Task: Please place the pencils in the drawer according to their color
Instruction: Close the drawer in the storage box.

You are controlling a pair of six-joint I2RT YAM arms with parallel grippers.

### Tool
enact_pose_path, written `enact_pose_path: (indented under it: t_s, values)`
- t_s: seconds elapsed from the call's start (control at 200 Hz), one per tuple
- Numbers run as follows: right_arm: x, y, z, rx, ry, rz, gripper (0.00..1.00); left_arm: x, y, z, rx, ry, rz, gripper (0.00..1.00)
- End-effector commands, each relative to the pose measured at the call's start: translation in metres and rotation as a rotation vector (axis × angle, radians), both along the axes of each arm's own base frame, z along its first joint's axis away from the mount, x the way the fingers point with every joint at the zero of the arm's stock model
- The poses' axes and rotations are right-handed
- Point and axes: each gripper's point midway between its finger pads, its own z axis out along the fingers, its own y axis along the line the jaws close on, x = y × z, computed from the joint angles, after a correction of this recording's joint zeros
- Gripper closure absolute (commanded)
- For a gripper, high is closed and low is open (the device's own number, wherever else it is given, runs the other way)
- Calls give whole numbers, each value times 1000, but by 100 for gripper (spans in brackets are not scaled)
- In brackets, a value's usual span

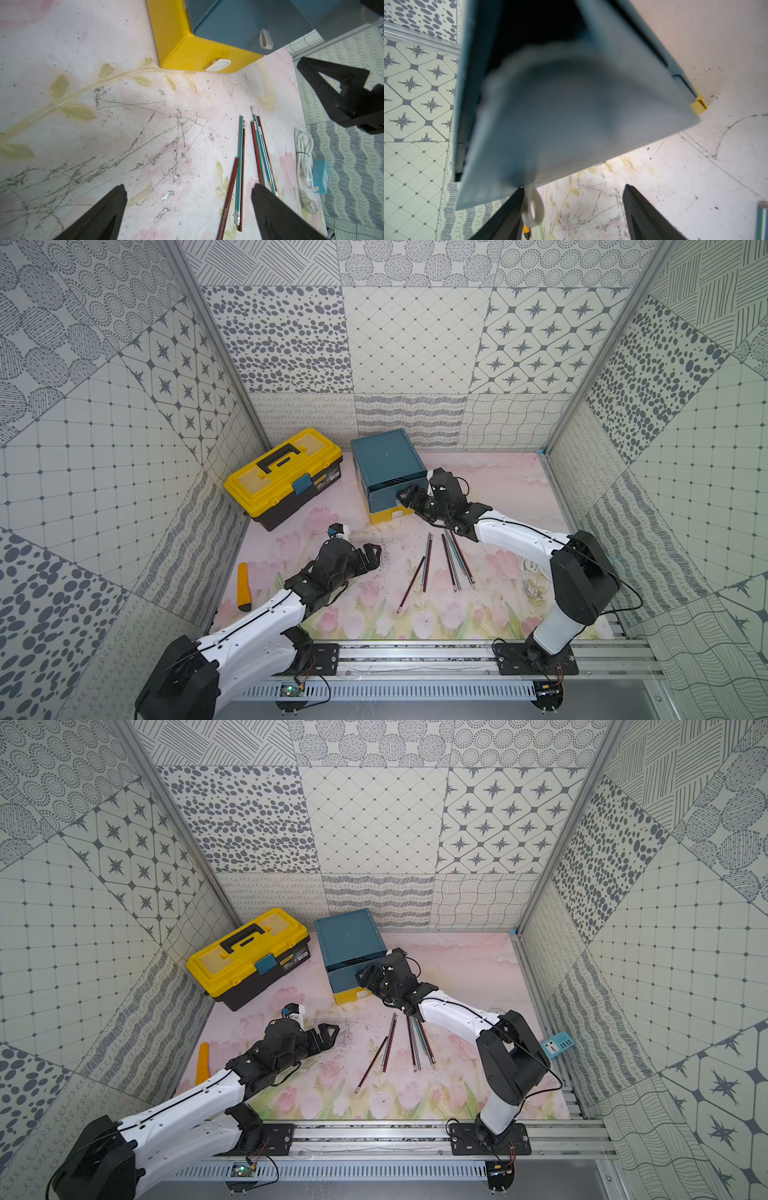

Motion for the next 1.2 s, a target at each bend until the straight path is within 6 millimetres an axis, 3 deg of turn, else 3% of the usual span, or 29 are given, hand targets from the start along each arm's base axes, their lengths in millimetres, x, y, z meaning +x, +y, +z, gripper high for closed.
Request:
enact_pose_path:
  t_s: [0.0,0.185,0.47,0.751,1.196]
  values:
    - [15,-1,12,44,-47,-93,22,3,-7,8,-46,-23,-17,1]
    - [20,0,15,48,-64,-134,20,3,-9,8,-59,-19,-24,1]
    - [30,20,11,95,-48,-128,19,0,-11,10,-78,-17,-33,1]
    - [30,20,5,111,-44,-154,17,-1,-12,10,-85,-17,-36,1]
    - [-10,8,-5,185,-78,-83,23,-2,-5,6,-64,-18,-11,1]
